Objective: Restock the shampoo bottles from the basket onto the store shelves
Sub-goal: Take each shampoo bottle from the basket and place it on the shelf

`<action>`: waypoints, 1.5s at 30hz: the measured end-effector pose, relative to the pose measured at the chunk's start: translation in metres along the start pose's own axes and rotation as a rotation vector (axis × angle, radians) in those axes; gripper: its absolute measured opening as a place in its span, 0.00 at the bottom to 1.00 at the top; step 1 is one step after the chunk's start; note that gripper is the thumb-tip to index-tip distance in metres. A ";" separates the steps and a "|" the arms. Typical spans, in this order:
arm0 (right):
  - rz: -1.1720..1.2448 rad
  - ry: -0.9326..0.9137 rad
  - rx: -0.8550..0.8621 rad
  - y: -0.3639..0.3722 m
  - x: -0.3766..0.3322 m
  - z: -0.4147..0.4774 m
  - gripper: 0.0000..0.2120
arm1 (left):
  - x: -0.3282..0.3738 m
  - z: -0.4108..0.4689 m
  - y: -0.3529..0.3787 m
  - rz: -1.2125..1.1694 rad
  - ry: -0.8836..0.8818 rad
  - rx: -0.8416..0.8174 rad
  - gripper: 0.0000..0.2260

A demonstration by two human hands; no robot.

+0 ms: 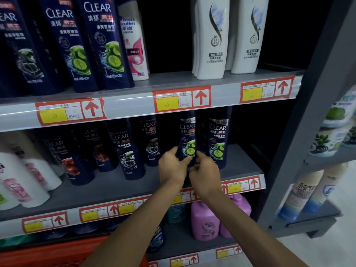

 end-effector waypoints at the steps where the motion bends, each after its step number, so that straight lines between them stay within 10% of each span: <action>1: 0.003 0.006 -0.004 0.000 0.000 0.002 0.23 | 0.000 0.000 0.000 -0.005 -0.015 0.006 0.22; 35: 0.031 0.028 -0.037 0.004 0.007 0.008 0.22 | -0.024 -0.008 0.011 -0.209 -0.081 -0.141 0.22; 45: -0.046 0.056 0.290 -0.056 0.022 -0.015 0.09 | -0.001 -0.029 0.009 -0.084 0.005 -0.196 0.15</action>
Point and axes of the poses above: each hand's wrist, its own z-axis towards the middle knuckle, its own y-axis out of the palm, x = y × z, the point moved 5 cm from there along z, towards the middle knuckle, and after that the axes turned 4 degrees about -y, right-handed, at the moved point
